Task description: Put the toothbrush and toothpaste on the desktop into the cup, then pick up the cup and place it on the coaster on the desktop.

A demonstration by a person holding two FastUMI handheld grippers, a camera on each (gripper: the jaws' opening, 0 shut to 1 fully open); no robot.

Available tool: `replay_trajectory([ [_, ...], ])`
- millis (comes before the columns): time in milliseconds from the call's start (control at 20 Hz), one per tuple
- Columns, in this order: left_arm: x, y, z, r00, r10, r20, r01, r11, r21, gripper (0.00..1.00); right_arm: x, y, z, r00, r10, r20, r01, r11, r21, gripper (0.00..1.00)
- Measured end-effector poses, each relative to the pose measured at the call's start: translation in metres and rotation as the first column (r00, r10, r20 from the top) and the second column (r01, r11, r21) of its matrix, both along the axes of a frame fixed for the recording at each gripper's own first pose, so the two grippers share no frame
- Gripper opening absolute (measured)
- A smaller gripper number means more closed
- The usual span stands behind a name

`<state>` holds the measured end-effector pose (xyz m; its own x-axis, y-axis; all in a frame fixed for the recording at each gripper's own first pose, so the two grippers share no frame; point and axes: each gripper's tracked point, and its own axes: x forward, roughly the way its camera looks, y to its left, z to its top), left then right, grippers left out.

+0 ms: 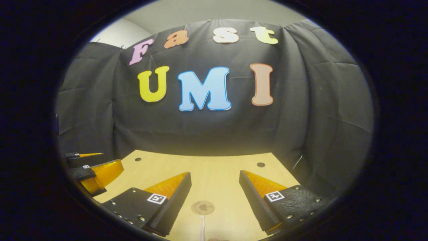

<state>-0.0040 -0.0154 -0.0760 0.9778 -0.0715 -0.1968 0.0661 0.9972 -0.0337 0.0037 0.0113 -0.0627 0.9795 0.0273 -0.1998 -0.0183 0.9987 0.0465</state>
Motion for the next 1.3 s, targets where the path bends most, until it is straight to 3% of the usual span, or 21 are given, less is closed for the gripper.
replay_trajectory([
  [150, -0.003, 0.0, -0.045, 0.994, -0.014, -0.107, 0.015, 1.0, 0.002, 0.93, 0.001, 0.004, -0.031, 0.996, 0.006, -0.09, -0.005, 1.0, 0.014, 0.92],
  [350, -0.012, -0.001, -0.108, 0.966, -0.037, -0.258, 0.03, 0.999, -0.029, 0.93, -0.001, 0.014, -0.079, 0.978, 0.032, -0.208, -0.031, 0.999, 0.009, 0.92],
  [500, -0.017, 0.002, -0.149, 0.93, -0.037, -0.365, 0.026, 0.999, -0.036, 0.96, -0.003, 0.021, -0.119, 0.95, 0.051, -0.308, -0.049, 0.999, 0.013, 0.92],
  [700, -0.024, 0.008, -0.201, 0.879, -0.031, -0.476, 0.024, 0.999, -0.021, 0.93, -0.008, 0.028, -0.162, 0.907, 0.061, -0.417, -0.055, 0.998, 0.025, 0.92],
  [800, -0.028, 0.008, -0.224, 0.846, -0.032, -0.532, 0.023, 0.999, -0.023, 0.96, -0.007, 0.03, -0.192, 0.877, 0.066, -0.475, -0.058, 0.998, 0.033, 0.92],
  [850, -0.033, 0.007, -0.235, 0.825, -0.034, -0.565, 0.023, 0.999, -0.027, 0.96, -0.006, 0.032, -0.202, 0.863, 0.069, -0.501, -0.059, 0.998, 0.035, 0.97],
  [900, -0.038, 0.005, -0.249, 0.803, -0.039, -0.594, 0.023, 0.999, -0.035, 0.96, -0.007, 0.033, -0.211, 0.848, 0.069, -0.526, -0.059, 0.998, 0.035, 0.93],
  [1050, -0.044, 0.003, -0.273, 0.754, -0.04, -0.656, 0.011, 0.999, -0.049, 0.97, -0.011, 0.034, -0.236, 0.795, 0.072, -0.602, -0.065, 0.997, 0.033, 0.93],
  [1300, -0.051, 0.003, -0.305, 0.681, -0.027, -0.732, 0.0, 0.999, -0.036, 0.95, -0.024, 0.038, -0.278, 0.689, 0.065, -0.722, -0.083, 0.996, 0.01, 0.93],
])
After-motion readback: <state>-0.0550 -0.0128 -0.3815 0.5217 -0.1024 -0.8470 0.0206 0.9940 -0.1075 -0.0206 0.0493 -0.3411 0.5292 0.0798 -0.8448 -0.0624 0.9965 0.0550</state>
